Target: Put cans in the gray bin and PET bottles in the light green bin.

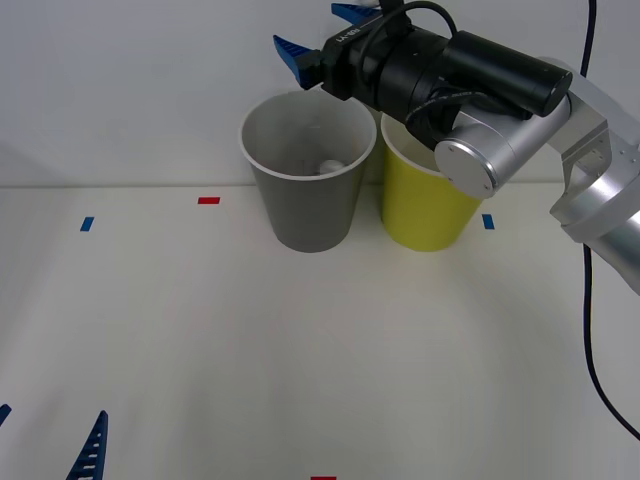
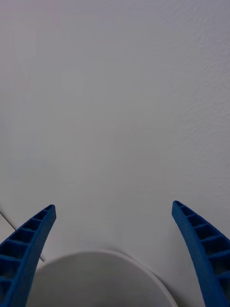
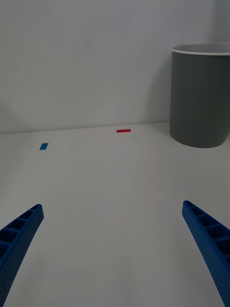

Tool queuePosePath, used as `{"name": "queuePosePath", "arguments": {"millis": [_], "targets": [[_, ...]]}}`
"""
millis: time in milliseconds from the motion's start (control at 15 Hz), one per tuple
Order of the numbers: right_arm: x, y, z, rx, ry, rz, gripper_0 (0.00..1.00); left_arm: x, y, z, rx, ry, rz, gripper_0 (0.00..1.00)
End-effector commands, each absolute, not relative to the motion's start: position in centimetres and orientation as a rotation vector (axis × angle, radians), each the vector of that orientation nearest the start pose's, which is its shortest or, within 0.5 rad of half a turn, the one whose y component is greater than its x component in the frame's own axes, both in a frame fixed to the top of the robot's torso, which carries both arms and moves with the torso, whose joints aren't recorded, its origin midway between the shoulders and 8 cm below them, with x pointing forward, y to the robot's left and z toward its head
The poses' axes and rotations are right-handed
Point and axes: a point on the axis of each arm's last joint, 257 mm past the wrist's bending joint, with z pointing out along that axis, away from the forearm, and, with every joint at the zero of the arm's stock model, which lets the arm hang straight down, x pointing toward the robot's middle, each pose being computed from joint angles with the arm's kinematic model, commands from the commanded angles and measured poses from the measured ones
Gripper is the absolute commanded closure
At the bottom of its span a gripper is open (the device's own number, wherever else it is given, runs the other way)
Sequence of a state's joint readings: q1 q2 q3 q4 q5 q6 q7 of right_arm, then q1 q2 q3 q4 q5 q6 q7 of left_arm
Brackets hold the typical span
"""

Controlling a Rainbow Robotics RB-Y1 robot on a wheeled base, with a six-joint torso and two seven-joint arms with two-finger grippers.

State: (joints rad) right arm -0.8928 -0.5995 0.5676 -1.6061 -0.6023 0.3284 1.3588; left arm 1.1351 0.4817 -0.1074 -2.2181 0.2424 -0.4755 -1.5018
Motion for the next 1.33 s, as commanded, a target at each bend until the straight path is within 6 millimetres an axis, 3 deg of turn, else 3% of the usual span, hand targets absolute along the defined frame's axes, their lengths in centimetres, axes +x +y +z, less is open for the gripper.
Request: {"name": "queuePosePath", "arguments": {"millis": [67, 267, 533, 1000, 1133, 1333], "targets": [[59.9, 1.6, 6.0, -0.658, 1.348, 0.433, 0.0, 22.8, 30.2, -20.9, 0.054, 1.62, -0.013, 0.0], [59.4, 1.4, 6.5, -0.664, 1.338, 0.434, 0.0, 22.8, 30.2, -20.9, 0.054, 1.62, -0.013, 0.0], [57.2, -1.6, 8.0, -0.639, 1.329, 0.374, 0.0, 22.8, 30.2, -20.9, 0.054, 1.62, -0.013, 0.0], [53.1, -9.6, 9.0, -0.431, 1.296, 0.348, 0.0, 22.8, 30.2, -20.9, 0.054, 1.62, -0.013, 0.0], [51.6, -12.5, 8.6, -0.375, 1.292, 0.324, 0.0, 22.8, 30.2, -20.9, 0.054, 1.62, -0.013, 0.0], [49.8, -16.0, 6.5, -0.317, 1.32, 0.278, 0.0, 22.8, 30.2, -20.9, 0.054, 1.62, -0.013, 0.0]]}}
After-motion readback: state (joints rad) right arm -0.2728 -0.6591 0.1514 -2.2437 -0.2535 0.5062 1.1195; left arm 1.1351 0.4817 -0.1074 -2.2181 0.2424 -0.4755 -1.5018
